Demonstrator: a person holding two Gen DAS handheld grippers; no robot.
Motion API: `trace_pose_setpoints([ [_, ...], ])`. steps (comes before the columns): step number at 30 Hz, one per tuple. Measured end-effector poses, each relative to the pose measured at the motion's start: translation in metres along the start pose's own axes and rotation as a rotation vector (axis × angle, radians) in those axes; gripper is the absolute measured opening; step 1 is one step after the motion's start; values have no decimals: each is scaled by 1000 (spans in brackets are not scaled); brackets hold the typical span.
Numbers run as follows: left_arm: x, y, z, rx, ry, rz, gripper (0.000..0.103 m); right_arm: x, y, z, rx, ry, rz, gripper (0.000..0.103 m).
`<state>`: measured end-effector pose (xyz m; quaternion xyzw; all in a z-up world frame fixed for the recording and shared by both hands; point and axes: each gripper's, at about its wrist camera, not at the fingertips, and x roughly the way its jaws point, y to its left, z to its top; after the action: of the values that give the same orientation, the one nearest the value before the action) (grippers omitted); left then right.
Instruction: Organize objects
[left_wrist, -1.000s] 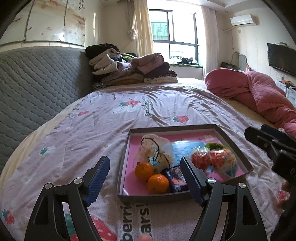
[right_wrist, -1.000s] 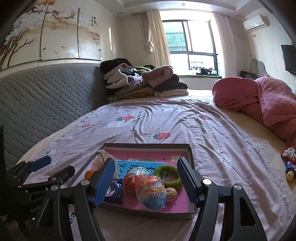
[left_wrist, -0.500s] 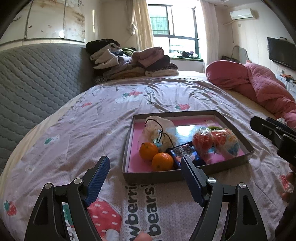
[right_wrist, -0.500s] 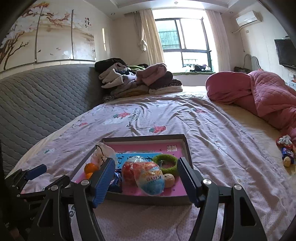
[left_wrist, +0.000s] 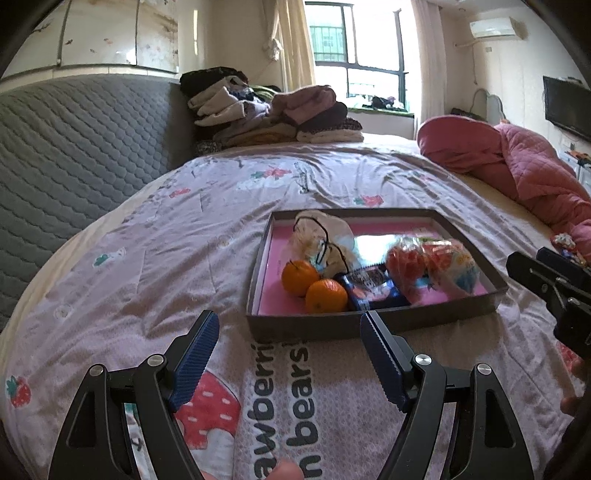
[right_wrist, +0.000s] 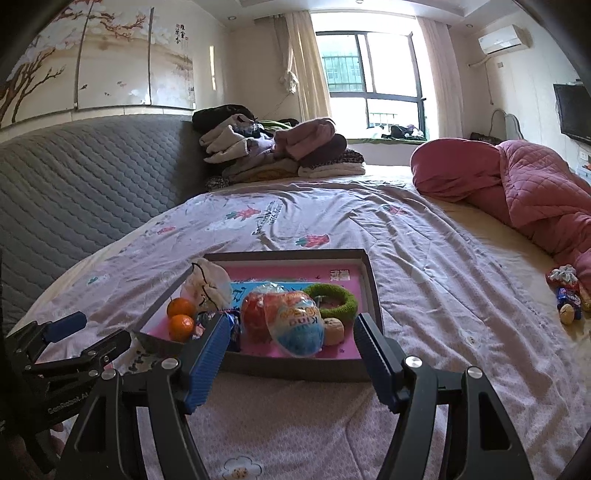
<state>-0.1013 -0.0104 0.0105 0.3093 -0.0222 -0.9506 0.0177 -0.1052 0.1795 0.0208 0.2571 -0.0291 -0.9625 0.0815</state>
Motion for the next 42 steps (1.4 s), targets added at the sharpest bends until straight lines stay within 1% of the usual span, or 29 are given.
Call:
trace_pose_setpoints([
  [10, -1, -2, -13, -10, 29, -1, 80, -2, -2, -15, -12, 39, 2, 69],
  [20, 1, -1, -17, -14, 29, 0, 80, 0, -1, -22, -9, 48, -8, 69],
  [27, 9, -1, -20, -1, 46, 0, 80, 8, 1, -26, 2, 72, -4, 69],
  [31, 10, -4, -21, 5, 40, -3, 80, 11, 2, -29, -2, 86, 5, 69],
  [34, 12, -4, -22, -1, 45, -7, 80, 14, 1, -31, 11, 110, 13, 69],
  [42, 21, -5, -26, -12, 65, -8, 80, 18, -3, -35, 30, 127, 17, 69],
])
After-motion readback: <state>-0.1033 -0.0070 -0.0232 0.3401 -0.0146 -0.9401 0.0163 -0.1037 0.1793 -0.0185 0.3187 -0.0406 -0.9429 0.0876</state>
